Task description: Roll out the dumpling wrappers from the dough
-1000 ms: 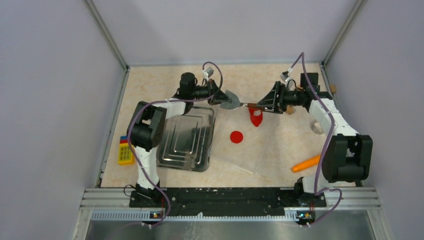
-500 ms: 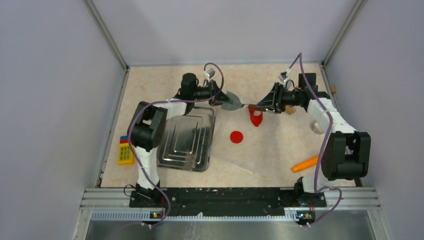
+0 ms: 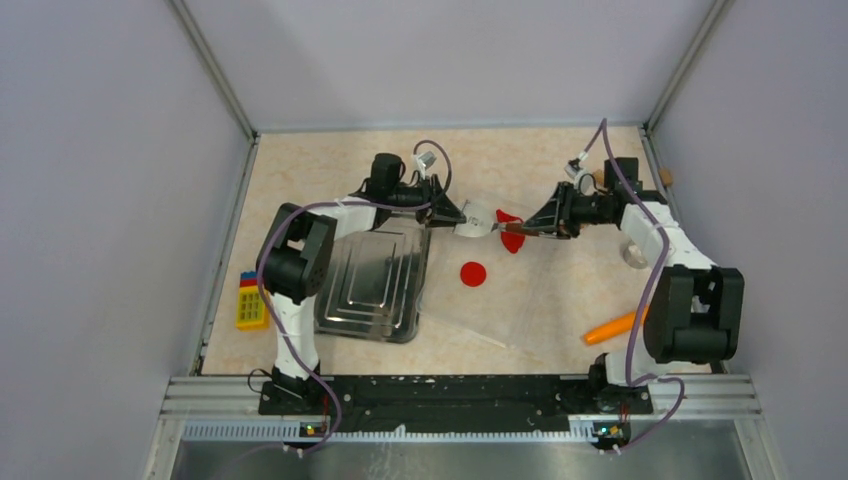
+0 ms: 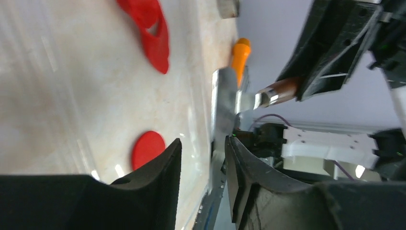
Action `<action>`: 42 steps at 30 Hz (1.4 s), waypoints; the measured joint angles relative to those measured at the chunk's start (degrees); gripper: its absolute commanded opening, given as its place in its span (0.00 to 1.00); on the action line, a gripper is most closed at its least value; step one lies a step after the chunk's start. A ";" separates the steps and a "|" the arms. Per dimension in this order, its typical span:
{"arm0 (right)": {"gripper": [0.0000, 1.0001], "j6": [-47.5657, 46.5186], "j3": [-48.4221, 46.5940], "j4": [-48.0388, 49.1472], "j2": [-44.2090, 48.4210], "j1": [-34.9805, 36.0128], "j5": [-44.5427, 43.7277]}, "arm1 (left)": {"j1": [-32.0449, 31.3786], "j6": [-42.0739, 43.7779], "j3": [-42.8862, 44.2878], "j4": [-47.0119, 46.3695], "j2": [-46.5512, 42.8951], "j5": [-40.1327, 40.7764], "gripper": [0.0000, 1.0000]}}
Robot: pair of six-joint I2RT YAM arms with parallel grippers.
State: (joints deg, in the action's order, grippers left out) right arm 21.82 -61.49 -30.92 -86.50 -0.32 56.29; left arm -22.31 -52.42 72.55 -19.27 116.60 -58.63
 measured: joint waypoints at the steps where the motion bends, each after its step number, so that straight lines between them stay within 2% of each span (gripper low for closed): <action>1: 0.00 -1.51 -0.04 -1.88 0.26 -1.11 -0.74 | -0.02 2.32 0.26 2.58 0.00 0.66 0.41; 5: 0.00 -9.22 -1.16 -10.91 0.87 -4.70 -5.57 | -0.33 15.37 4.04 17.99 -0.09 6.97 0.37; 9: 0.00 -15.69 -2.23 -17.68 1.22 -4.98 -10.05 | -1.16 26.75 10.05 29.92 -0.09 16.28 0.32; 15: 0.00 -23.06 -2.67 -24.92 1.36 -4.98 -13.51 | -4.42 37.92 16.74 38.25 1.14 27.71 0.34; 19: 0.00 -26.47 -6.10 -29.38 0.00 -4.98 -14.73 | -6.58 42.05 18.99 40.85 3.93 32.70 0.36; 22: 0.00 -28.85 -8.72 -31.15 -1.79 -5.01 -15.74 | -7.98 43.63 19.61 42.58 6.23 36.15 0.35; 25: 0.00 -30.40 -9.57 -32.70 -2.69 -5.01 -16.65 | -9.03 43.65 20.06 43.78 7.61 39.32 0.29; 34: 0.00 -32.74 -9.88 -35.10 -6.91 -5.01 -18.67 | -10.45 40.26 21.31 44.57 8.13 43.89 0.00; 42: 0.00 -32.72 -9.99 -35.23 -9.79 -5.01 -19.08 | -10.54 34.27 20.92 44.37 8.02 45.57 0.00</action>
State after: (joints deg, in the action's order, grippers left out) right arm -10.90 -71.48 -66.15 -96.29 -5.32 37.21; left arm -32.84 -18.15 93.47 25.10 124.62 -13.06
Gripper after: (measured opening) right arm 0.274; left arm 0.186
